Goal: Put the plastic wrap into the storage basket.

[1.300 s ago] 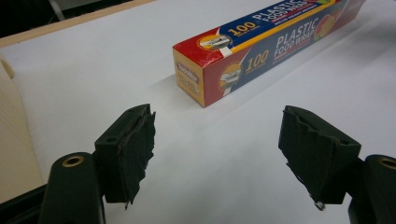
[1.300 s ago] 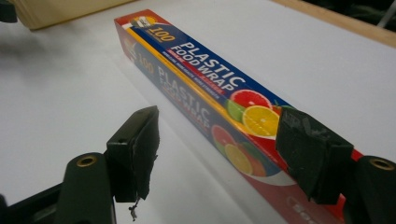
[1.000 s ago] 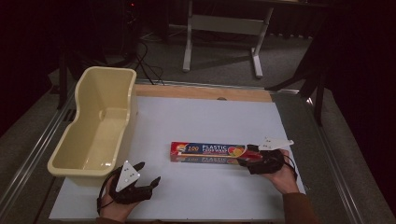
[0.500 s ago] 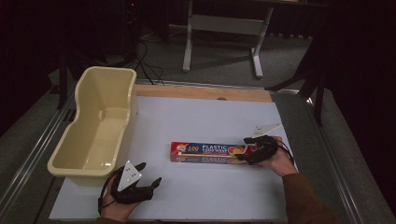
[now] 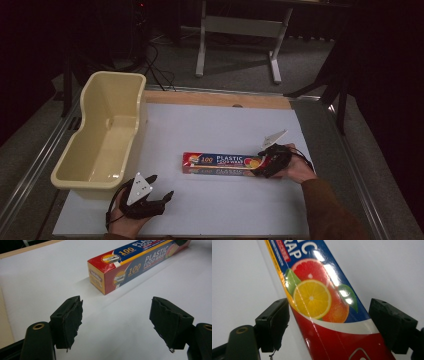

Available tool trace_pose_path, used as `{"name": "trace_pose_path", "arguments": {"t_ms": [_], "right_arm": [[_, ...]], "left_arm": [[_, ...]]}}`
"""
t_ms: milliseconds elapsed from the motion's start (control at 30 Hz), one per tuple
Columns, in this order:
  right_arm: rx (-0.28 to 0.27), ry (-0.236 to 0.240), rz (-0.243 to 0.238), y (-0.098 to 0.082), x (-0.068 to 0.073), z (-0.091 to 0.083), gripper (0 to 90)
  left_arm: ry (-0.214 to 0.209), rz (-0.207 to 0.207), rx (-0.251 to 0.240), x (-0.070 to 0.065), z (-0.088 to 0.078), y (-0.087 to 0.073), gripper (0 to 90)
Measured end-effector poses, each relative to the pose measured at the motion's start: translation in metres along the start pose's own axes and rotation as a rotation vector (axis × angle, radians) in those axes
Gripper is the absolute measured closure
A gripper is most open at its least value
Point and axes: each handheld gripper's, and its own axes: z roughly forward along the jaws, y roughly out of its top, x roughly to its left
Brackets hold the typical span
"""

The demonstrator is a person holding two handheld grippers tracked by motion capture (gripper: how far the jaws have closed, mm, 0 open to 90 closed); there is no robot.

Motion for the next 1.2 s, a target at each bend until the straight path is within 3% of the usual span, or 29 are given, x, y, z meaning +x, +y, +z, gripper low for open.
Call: {"name": "trace_pose_path", "arguments": {"t_ms": [200, 367, 567, 700, 767, 900, 1033, 1067, 1100, 1133, 1167, 1200], "right_arm": [[0.141, -0.055, -0.082, 0.003, 0.018, -0.003, 26.6], [0.188, -0.032, -0.101, -0.004, 0.036, -0.013, 34.4], [0.197, -0.028, -0.03, -0.029, 0.055, -0.028, 36.3], [0.19, -0.014, 0.016, -0.05, 0.058, -0.04, 36.1], [0.191, -0.02, 0.011, -0.052, 0.06, -0.041, 34.0], [0.236, -0.099, -0.035, -0.04, 0.067, -0.034, 18.4], [0.222, -0.112, -0.076, -0.011, 0.075, -0.027, 17.8], [0.222, -0.112, -0.076, -0.011, 0.075, -0.027, 17.8], [0.225, -0.096, -0.118, 0.009, 0.08, -0.02, 19.5], [0.225, -0.096, -0.118, 0.009, 0.08, -0.02, 19.5], [0.254, -0.079, -0.144, 0.025, 0.084, -0.013, 22.4], [0.264, -0.082, -0.157, 0.031, 0.085, -0.01, 23.0]], "left_arm": [[-0.001, 0.001, -0.004, -0.001, -0.001, 0.0, 26.1], [0.001, 0.0, -0.005, 0.0, -0.002, 0.0, 26.1], [0.0, -0.001, -0.004, 0.0, -0.002, 0.0, 26.1], [-0.002, -0.002, -0.003, -0.001, -0.001, 0.0, 26.1], [-0.005, -0.002, -0.002, -0.001, 0.0, 0.0, 26.1], [-0.012, 0.003, 0.005, -0.002, 0.002, 0.0, 26.1], [-0.015, 0.004, 0.004, -0.002, 0.003, 0.0, 26.1], [-0.015, 0.004, 0.004, -0.002, 0.003, 0.0, 26.1], [-0.016, 0.002, 0.001, -0.002, 0.002, 0.0, 26.1], [-0.016, 0.002, 0.001, -0.002, 0.002, 0.0, 26.1], [-0.017, 0.0, -0.003, -0.001, 0.001, 0.0, 26.1], [-0.017, 0.0, -0.004, -0.001, 0.0, 0.0, 26.1]]}}
